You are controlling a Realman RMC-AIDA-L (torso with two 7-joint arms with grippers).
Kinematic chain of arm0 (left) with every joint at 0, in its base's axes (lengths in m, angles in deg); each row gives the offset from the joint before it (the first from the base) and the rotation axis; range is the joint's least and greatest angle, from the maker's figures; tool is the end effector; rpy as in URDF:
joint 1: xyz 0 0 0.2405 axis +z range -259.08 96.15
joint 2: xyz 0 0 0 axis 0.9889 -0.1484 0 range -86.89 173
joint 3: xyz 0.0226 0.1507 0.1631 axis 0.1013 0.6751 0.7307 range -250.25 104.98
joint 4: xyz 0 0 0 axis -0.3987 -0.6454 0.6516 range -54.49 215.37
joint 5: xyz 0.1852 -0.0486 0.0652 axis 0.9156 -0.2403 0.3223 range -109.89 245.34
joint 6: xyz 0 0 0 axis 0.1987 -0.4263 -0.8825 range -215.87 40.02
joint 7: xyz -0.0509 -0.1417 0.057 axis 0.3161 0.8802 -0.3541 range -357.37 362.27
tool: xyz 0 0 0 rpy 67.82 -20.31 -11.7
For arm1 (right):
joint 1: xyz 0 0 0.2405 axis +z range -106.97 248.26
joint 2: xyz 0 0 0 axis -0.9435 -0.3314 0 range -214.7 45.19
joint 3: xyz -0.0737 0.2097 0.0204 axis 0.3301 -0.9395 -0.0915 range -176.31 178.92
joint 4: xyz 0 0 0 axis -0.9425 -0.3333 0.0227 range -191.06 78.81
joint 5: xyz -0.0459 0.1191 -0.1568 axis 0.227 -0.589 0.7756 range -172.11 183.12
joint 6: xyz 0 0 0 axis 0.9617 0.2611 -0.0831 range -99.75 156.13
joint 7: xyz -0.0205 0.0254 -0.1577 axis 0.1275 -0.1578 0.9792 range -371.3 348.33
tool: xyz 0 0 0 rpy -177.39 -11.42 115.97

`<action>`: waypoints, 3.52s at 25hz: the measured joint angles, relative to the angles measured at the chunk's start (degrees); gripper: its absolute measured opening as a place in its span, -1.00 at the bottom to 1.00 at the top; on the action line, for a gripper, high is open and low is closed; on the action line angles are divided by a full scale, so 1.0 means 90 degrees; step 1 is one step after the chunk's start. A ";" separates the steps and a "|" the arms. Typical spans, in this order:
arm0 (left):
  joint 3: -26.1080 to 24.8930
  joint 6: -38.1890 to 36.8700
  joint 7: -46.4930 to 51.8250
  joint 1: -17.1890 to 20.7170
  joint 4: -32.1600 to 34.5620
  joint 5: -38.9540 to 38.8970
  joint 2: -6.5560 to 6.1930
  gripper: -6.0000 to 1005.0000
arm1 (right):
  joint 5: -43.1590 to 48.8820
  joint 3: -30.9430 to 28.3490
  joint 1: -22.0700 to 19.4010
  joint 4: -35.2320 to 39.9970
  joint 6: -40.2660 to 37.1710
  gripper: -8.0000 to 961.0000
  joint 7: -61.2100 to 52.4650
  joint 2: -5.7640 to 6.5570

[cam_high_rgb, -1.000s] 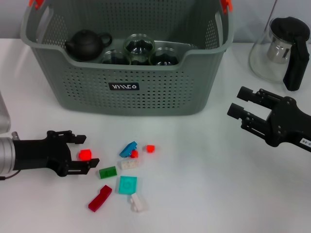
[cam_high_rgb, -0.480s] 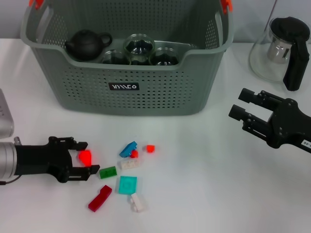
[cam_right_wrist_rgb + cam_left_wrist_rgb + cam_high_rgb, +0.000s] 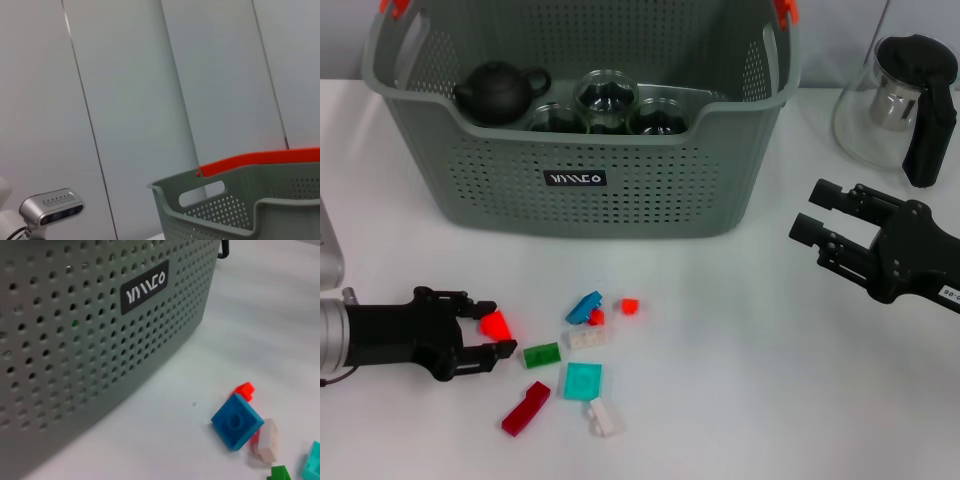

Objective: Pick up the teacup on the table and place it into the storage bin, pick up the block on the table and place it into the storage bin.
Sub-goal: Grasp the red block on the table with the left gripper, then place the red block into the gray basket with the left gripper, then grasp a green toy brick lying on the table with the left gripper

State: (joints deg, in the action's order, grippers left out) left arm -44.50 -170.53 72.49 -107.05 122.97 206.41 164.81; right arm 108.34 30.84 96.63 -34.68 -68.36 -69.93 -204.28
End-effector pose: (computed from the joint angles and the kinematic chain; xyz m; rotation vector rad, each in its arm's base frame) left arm -0.3091 0.2836 -0.0016 -2.6936 -0.6173 -0.1730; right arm 0.2308 0.2821 -0.0013 -2.4468 0.5159 1.1475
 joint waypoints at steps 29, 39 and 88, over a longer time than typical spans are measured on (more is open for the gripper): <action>-0.0225 -0.1102 0.0524 -0.0014 0.1094 -0.0652 0.0158 -0.14 | 0.0000 -0.0059 0.0018 0.0029 -0.0044 0.21 0.0000 0.0010; -0.0692 -0.2878 0.1801 -0.1009 0.1380 -0.3277 -0.0230 -0.15 | 0.0015 -0.0043 0.0016 0.0003 -0.0007 0.21 0.0008 -0.0022; 0.0336 -0.0427 0.0682 -0.0029 0.0825 -0.3602 0.0228 0.71 | 0.0000 -0.0059 0.0041 0.0007 -0.0005 0.21 -0.0001 -0.0006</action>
State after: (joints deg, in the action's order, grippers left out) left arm -41.48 -174.37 78.62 -107.31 130.39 173.99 166.86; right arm 108.34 30.31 97.00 -34.62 -68.41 -69.94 -204.33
